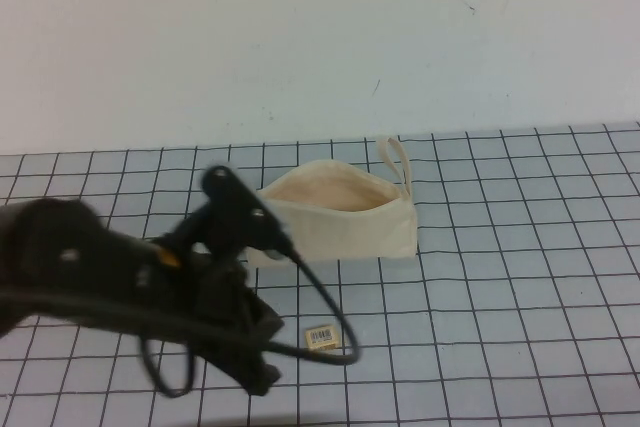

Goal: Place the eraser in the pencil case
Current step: Pick up the eraser from the table

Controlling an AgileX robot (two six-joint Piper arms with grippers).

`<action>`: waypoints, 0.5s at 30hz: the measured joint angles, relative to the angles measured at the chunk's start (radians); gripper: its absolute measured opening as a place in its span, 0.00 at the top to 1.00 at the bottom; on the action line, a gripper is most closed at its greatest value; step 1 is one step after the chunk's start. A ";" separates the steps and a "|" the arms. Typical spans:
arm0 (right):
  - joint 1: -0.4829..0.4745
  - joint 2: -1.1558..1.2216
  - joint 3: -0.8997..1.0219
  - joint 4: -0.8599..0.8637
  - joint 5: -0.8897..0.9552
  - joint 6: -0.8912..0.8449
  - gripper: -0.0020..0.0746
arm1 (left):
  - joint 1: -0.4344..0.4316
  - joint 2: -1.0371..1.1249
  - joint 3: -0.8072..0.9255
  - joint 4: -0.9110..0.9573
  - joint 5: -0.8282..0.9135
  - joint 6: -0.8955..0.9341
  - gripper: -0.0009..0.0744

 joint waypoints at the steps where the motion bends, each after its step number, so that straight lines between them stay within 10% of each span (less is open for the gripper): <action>1: 0.000 0.000 0.000 0.000 0.000 0.000 0.97 | -0.013 0.028 -0.014 0.004 -0.002 -0.003 0.95; 9: 0.000 0.000 0.000 0.000 0.000 0.000 0.97 | -0.045 0.292 -0.170 0.025 -0.012 -0.009 0.48; 15: 0.000 0.000 0.000 0.000 0.000 0.000 0.97 | -0.068 0.444 -0.279 0.087 -0.020 -0.042 0.42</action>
